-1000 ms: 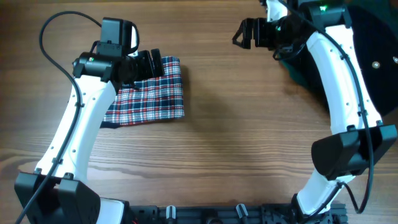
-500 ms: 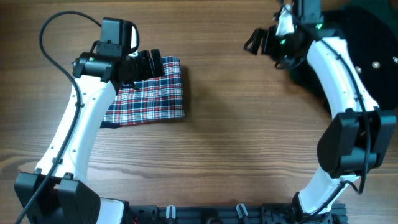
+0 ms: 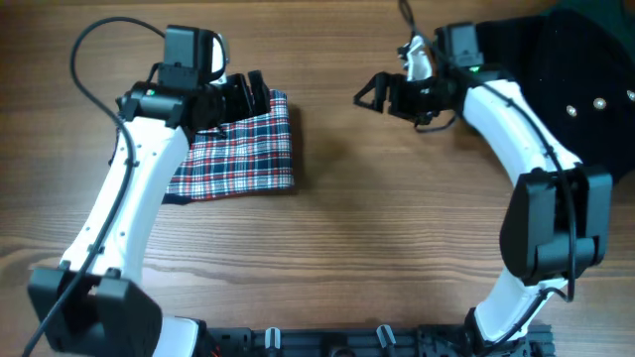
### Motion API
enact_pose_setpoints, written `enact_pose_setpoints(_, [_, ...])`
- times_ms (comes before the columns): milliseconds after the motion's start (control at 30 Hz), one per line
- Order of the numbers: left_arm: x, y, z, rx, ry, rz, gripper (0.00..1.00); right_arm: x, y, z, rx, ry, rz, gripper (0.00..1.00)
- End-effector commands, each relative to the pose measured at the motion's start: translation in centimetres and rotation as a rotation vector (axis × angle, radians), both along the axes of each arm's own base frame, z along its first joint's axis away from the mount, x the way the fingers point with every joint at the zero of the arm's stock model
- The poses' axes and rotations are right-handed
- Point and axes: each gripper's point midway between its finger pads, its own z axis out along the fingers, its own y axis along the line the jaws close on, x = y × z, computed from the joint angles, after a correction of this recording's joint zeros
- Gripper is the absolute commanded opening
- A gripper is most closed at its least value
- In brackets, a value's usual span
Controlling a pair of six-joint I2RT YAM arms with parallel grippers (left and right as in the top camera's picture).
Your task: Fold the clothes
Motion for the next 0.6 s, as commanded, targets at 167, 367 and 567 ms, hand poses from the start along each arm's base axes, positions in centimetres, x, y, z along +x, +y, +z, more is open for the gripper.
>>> enact_pose_setpoints(167, [1.5,0.8,-5.2,-0.01,0.139,0.173,0.79,2.1,-2.4,5.0,-0.029,-0.143,0.066,1.0])
enact_pose_setpoints(367, [0.0,8.4,-5.2,-0.006,0.22,0.353,0.79,1.0,4.2,3.3,0.013,-0.096,0.128,1.0])
enact_pose_setpoints(567, [-2.5,13.6,-6.2,0.13,0.309,0.486,0.79,-0.3,8.9,0.0,0.031,-0.027,0.201,1.0])
